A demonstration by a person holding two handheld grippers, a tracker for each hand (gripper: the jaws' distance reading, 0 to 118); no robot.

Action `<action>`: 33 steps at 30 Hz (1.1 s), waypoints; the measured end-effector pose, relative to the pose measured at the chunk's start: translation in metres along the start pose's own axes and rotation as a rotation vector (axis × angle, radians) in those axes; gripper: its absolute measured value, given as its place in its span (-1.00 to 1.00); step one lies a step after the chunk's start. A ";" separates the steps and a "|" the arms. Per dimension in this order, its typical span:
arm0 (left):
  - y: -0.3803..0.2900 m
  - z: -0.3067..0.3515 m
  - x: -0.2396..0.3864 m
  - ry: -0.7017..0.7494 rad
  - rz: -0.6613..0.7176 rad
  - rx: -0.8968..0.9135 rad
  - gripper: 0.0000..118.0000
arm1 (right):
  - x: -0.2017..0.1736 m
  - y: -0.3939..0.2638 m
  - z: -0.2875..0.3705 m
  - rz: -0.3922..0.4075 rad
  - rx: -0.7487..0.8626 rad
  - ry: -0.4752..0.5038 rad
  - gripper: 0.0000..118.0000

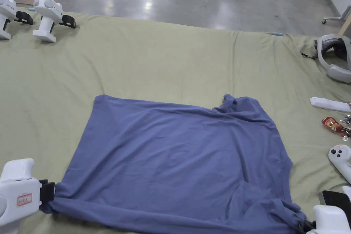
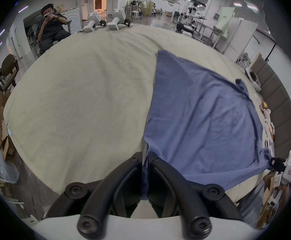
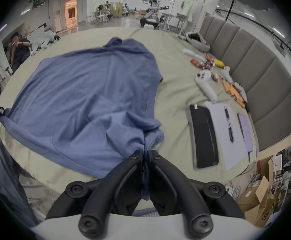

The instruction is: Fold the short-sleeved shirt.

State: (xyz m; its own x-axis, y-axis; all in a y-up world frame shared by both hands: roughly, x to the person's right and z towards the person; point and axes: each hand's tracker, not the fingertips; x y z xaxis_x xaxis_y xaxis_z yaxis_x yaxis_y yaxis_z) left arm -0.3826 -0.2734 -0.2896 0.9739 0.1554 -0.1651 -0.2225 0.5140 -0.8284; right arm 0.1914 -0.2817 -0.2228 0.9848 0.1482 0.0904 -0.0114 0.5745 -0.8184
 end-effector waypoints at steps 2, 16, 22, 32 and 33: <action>0.014 -0.002 0.001 -0.018 0.010 0.008 -0.86 | 0.004 0.016 -0.002 -0.020 0.006 0.021 -0.87; 0.112 -0.067 0.026 -0.040 0.025 0.032 -0.86 | 0.009 0.139 -0.078 -0.073 0.080 0.013 -0.87; 0.127 -0.097 0.041 -0.017 0.008 0.015 -0.86 | -0.001 0.152 -0.119 -0.036 0.002 -0.009 -0.87; 0.140 -0.094 0.056 0.007 -0.092 0.073 -0.81 | -0.004 0.149 -0.107 -0.075 0.090 -0.002 -0.04; 0.141 -0.090 0.057 0.007 -0.095 0.086 -0.71 | -0.006 0.149 -0.099 -0.084 0.123 0.011 0.09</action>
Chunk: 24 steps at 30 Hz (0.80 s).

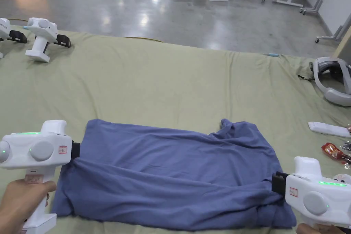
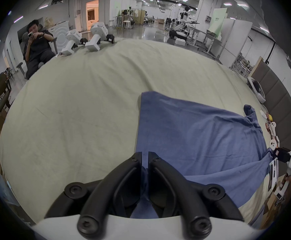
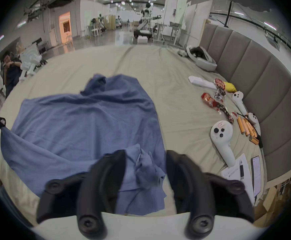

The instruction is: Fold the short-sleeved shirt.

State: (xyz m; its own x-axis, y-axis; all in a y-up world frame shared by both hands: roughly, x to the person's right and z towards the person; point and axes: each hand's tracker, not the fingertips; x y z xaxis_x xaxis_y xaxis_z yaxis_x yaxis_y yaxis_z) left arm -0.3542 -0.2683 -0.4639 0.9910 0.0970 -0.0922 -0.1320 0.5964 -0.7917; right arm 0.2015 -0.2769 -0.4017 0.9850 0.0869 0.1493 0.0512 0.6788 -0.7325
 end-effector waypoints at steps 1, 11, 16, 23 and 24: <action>0.000 0.006 0.003 0.013 -0.003 0.021 -0.53 | -0.002 0.001 0.009 -0.004 0.039 0.017 0.10; -0.036 0.082 0.034 -0.076 -0.050 0.302 -0.25 | -0.054 -0.015 0.094 -0.039 0.418 0.066 0.04; -0.068 0.119 0.061 -0.071 -0.068 0.451 -0.34 | -0.084 -0.033 0.119 0.002 0.539 0.065 -0.65; -0.092 0.133 0.066 -0.049 -0.135 0.583 -0.96 | -0.098 -0.052 0.141 -0.003 0.635 0.046 -0.80; -0.092 0.135 0.066 -0.033 -0.137 0.588 -0.96 | -0.098 -0.054 0.145 -0.010 0.659 0.047 -0.81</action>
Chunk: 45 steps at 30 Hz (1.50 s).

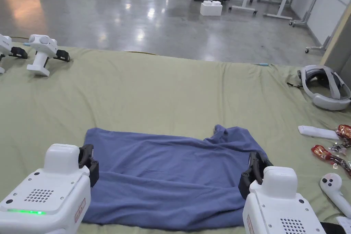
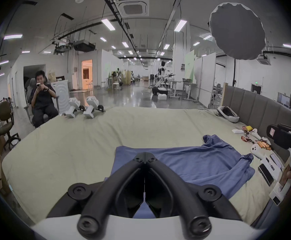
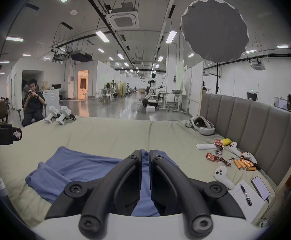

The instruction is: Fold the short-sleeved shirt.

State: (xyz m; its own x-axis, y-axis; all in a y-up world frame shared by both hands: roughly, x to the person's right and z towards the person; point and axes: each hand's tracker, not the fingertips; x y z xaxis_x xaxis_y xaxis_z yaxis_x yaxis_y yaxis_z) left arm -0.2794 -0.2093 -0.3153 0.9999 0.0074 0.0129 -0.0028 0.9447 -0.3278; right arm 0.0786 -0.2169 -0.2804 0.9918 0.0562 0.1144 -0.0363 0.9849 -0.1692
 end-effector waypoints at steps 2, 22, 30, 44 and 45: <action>0.000 0.003 -0.004 -0.012 0.003 0.001 -0.97 | -0.001 0.002 0.004 0.014 -0.001 -0.019 -0.85; -0.064 -0.077 -0.109 0.030 0.246 -0.684 -0.05 | 0.022 -0.028 -0.011 0.006 -0.174 -0.016 -0.86; -0.078 -0.104 -0.088 0.039 0.187 -0.839 0.19 | 0.031 -0.046 -0.014 0.024 -0.254 -0.034 -0.86; -0.080 -0.094 -0.050 0.079 -0.031 -0.777 -0.87 | 0.075 -0.063 -0.027 0.017 -0.401 -0.150 -0.58; -0.079 -0.092 -0.052 0.076 -0.032 -0.774 -0.87 | 0.085 -0.063 -0.030 0.001 -0.421 -0.147 -0.28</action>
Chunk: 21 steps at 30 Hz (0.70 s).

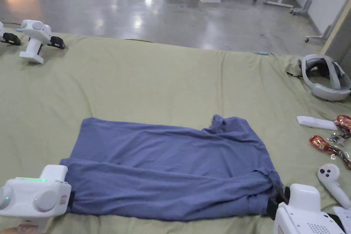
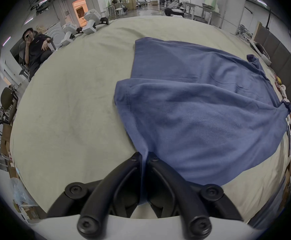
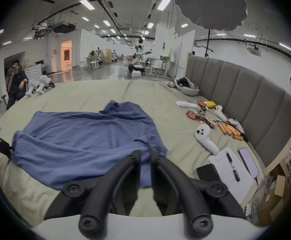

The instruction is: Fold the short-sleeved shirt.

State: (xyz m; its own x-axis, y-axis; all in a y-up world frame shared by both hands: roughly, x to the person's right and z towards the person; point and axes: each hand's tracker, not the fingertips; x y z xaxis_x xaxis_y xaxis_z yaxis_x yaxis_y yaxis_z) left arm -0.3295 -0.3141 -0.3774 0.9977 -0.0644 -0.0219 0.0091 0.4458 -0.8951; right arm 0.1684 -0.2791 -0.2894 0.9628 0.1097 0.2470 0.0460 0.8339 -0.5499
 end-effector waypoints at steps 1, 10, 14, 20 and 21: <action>-0.001 0.001 -0.004 -0.010 -0.007 0.009 -0.87 | 0.011 0.001 -0.006 -0.014 -0.036 0.007 0.15; -0.002 0.025 -0.020 -0.048 0.040 0.069 -0.89 | 0.039 0.001 -0.055 0.090 -0.299 0.132 0.34; 0.000 0.028 -0.021 -0.055 0.053 0.083 -0.89 | 0.022 0.000 -0.083 0.143 -0.391 0.175 0.34; -0.003 0.025 -0.019 -0.057 0.061 0.079 -0.89 | 0.008 -0.014 -0.114 0.104 -0.494 0.167 -0.01; -0.003 0.024 -0.019 -0.059 0.066 0.078 -0.89 | 0.007 -0.013 -0.112 0.095 -0.480 0.174 -0.23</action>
State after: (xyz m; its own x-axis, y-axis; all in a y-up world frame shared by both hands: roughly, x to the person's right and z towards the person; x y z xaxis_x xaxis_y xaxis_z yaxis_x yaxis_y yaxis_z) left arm -0.3473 -0.2932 -0.3633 0.9985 0.0186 -0.0510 -0.0533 0.5153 -0.8554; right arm 0.2046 -0.3498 -0.3697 0.9968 0.0473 0.0642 0.0338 0.4784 -0.8775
